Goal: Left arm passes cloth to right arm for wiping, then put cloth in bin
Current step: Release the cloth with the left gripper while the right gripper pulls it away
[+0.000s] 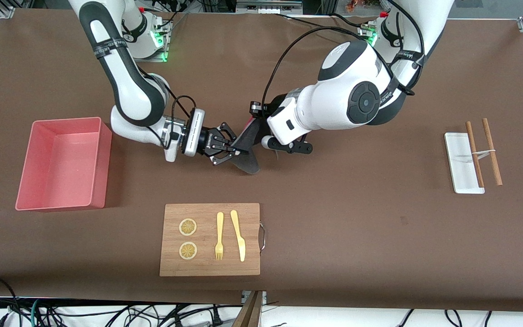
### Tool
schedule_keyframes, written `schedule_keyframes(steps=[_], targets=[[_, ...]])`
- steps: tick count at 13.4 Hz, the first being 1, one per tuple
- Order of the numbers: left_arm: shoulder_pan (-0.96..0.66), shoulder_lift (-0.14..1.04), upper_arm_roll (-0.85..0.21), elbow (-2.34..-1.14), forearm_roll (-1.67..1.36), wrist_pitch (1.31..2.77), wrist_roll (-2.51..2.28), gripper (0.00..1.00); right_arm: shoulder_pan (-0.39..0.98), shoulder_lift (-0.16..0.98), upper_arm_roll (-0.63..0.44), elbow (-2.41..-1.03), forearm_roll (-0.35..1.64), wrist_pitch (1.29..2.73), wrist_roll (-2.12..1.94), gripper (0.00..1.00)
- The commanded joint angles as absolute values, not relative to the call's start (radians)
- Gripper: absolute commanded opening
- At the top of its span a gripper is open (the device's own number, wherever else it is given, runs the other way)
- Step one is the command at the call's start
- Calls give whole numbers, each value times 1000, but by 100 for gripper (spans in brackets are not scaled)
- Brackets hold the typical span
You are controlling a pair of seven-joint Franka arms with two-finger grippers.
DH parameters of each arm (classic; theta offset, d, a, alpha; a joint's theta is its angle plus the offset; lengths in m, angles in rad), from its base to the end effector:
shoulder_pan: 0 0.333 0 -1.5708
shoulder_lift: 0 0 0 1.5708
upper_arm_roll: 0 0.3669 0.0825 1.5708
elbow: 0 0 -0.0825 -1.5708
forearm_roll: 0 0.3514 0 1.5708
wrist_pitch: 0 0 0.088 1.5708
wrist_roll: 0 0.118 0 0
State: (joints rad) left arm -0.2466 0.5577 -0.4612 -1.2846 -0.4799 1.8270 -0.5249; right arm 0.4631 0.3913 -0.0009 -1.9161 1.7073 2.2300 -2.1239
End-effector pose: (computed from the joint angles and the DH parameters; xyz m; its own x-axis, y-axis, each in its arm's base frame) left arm 0.5643 -0.4243 0.5158 0.9333 -0.1043 -0.3435 0.1091 -0.8293 0.5481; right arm 0.5559 0.3206 0.3744 0.1672 0.3104 0.9358 0.9784 -0.1693 -0.1187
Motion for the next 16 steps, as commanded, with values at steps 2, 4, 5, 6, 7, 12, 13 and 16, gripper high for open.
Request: schedule_keyframes(steps=[2,4,5,6,7,12,13,16], targets=[[-245,548,-454,-1279,-422,1816,-525,100,423,332,-6,-1916,1516,2256,-2002,0],[-250,542,-460,-1279,-367,1812,-525,100,400,316,-8,-1917,1389,2249,-1922,0],[-249,541,-460,-1279,-362,1810,-525,100,394,308,-8,-1922,1362,2246,-1895,0],[-245,540,-459,-1279,-361,1804,-523,100,385,299,-8,-1925,1327,2246,-1869,0],[-241,540,-457,-1276,-350,1780,-523,100,373,290,-8,-1933,1269,2241,-1818,0],[-236,442,-456,-1270,-56,1573,-520,100,255,189,-11,-1977,857,2065,-1374,0],[-236,419,-457,-1270,24,1543,-520,100,233,163,-11,-1977,780,2021,-1280,0],[-184,371,-448,-1273,126,1465,-522,100,166,91,-11,-1970,588,1873,-1054,0]])
